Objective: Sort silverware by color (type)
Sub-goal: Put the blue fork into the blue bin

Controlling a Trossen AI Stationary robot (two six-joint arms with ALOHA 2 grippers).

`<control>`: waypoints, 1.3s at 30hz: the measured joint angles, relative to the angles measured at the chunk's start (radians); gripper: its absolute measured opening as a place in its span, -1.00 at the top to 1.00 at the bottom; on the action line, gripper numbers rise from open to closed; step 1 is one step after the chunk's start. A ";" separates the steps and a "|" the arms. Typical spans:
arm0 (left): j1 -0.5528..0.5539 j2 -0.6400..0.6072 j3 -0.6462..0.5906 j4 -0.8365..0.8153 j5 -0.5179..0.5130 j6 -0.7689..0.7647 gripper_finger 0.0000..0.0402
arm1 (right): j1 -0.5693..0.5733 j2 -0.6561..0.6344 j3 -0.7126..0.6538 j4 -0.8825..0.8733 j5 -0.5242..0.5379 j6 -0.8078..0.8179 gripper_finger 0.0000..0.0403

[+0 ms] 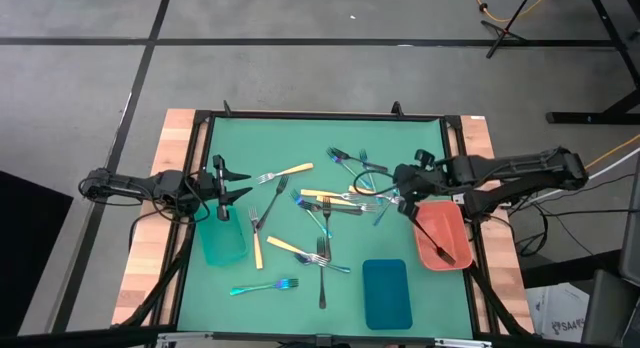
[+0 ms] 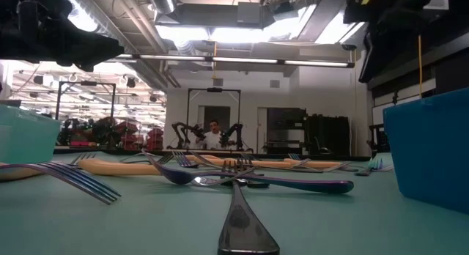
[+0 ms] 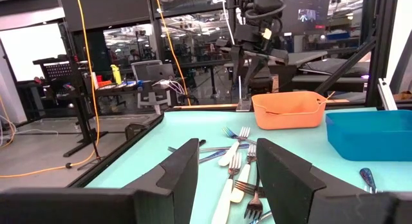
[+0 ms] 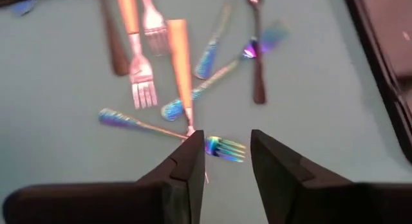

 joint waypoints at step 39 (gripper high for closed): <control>0.000 0.000 0.000 -0.006 -0.034 -0.003 0.25 | -0.169 0.173 -0.270 0.409 -0.364 -0.683 0.44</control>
